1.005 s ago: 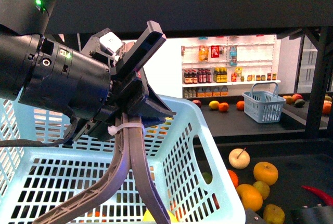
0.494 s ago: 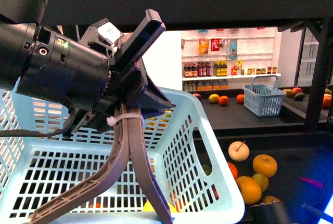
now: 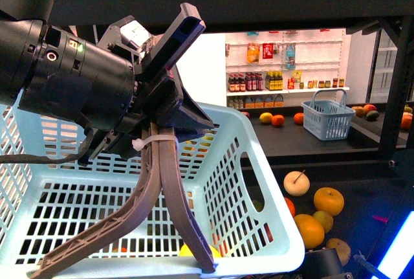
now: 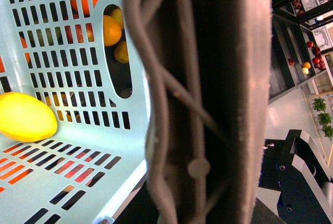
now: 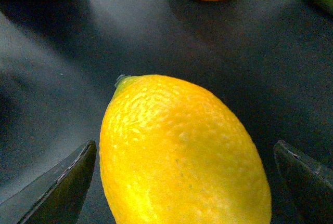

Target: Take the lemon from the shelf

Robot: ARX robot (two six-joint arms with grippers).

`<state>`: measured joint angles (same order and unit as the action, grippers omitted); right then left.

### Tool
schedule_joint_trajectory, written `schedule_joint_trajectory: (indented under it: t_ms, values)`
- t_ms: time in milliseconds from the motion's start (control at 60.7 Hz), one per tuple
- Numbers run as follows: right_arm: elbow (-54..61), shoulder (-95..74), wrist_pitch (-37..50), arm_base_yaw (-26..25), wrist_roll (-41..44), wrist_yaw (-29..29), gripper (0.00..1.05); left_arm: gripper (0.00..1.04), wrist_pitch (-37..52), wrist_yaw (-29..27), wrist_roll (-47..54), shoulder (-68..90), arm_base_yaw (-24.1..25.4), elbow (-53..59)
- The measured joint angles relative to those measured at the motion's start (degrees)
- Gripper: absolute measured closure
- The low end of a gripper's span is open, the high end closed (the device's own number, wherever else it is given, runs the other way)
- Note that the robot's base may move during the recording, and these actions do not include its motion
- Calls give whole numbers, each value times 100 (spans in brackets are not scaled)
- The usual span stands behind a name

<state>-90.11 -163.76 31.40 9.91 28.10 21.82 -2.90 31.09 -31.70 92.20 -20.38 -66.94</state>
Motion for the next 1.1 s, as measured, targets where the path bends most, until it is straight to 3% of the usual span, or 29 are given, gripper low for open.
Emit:
schedule_joint_trajectory:
  t_ms: [132,395,659,774,923,1104]
  values:
    - [-13,-4,20,-2,-28,-9,31,92,0,2,0,0,0,0]
    - [455,317,466,-214,-262,-79,33,92,0,2,0,0,0,0]
    - [1867,2212,1167,-1427,-146,-122,33,92,0,0,0,0,0,-2]
    - [2389,3294,1226,-1663,-485,52,33,92,0,0,0,0,0,0]
    - [2953,5200,870,-1270,-1080,339,33,92,0,24,-2,0,-7,0]
    - [3136,6067,605,-573,-1532,380,33,92,0,7,0,0,-7,0]
